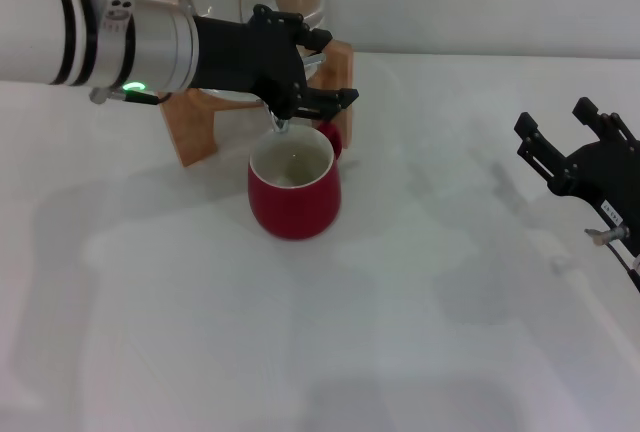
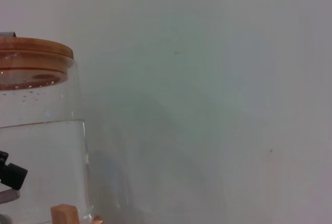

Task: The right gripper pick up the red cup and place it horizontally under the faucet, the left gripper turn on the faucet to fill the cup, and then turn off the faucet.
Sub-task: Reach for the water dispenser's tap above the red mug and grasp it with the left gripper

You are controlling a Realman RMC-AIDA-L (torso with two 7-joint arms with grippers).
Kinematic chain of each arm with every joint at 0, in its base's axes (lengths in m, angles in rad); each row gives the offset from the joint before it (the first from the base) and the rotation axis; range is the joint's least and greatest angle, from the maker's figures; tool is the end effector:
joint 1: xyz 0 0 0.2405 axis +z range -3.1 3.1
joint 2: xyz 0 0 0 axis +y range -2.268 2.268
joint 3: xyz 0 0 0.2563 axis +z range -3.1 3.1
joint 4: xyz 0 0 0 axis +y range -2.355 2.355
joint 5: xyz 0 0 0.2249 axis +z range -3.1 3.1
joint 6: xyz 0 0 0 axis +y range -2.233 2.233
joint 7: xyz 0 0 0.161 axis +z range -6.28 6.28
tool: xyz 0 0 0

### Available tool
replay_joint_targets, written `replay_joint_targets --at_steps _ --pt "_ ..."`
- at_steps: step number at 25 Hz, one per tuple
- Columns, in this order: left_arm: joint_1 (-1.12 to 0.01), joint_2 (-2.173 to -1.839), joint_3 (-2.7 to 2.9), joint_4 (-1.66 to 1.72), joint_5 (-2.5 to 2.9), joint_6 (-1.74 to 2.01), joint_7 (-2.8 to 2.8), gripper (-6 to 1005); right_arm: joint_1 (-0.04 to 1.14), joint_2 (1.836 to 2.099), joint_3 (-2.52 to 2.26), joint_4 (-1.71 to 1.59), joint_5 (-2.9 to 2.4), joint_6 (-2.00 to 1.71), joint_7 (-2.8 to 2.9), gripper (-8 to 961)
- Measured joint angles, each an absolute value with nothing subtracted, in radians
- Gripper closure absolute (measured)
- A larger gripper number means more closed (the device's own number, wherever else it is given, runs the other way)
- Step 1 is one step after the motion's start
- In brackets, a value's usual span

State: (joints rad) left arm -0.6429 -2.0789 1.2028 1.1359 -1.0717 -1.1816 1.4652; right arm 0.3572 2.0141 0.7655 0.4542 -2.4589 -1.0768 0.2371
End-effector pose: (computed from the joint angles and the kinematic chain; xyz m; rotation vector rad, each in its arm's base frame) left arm -0.1368 0.4286 -0.0088 -2.6771 -0.0504 -0.2159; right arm 0.2846 0.3459 -0.0593 -1.8208 0.5784 0.8903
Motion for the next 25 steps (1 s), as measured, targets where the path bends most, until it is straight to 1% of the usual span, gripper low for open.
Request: replay_joint_targets --at_steps 25 --pt "-0.645 -2.078 1.192 1.117 -1.077 -1.167 1.468 242 0.354 2.014 0.765 0.452 -2.459 -1.08 0.238 145"
